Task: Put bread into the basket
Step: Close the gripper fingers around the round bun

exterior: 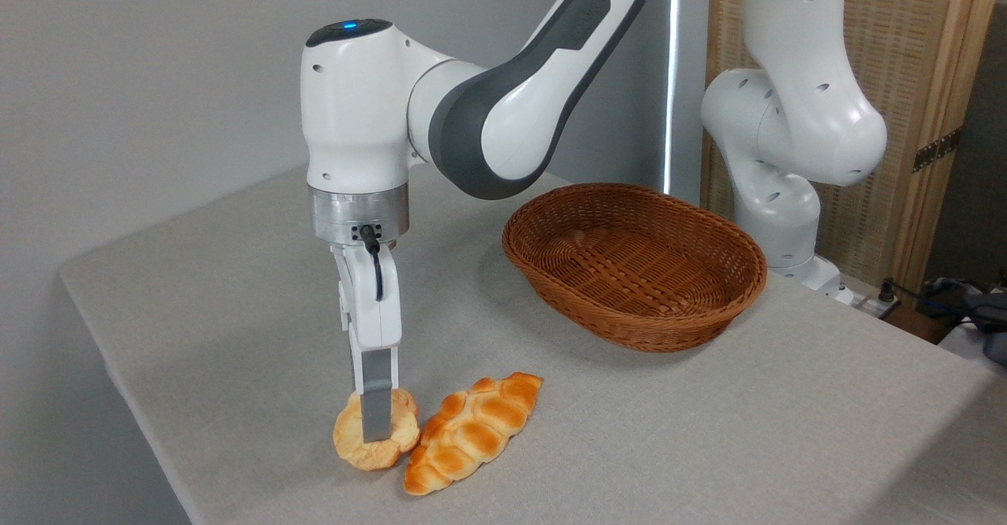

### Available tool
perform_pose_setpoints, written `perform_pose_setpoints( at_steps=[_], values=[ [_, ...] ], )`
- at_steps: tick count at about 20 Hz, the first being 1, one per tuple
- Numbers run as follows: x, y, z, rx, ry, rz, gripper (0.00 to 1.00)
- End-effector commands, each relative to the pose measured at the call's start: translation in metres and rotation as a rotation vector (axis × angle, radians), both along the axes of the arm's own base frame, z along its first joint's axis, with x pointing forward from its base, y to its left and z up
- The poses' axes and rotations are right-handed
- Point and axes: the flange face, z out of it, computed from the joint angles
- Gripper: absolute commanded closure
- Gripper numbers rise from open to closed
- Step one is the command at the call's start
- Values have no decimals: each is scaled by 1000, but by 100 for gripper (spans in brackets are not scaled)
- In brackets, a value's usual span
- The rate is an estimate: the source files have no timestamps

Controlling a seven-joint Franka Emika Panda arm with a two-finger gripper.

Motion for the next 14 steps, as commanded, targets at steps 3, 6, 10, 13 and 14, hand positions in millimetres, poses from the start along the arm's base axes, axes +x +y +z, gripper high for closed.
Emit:
perform_pose_setpoints(
  at_steps=[3, 6, 10, 13, 14],
  values=[
    [0, 0, 2, 15, -19, -29, 63],
    [-1, 0, 2, 15, -17, -29, 66],
    [0, 0, 3, 13, -17, -25, 69],
    [-1, -1, 6, 11, -22, -24, 74],
    [-1, -2, 7, 5, -23, -23, 78]
  ],
)
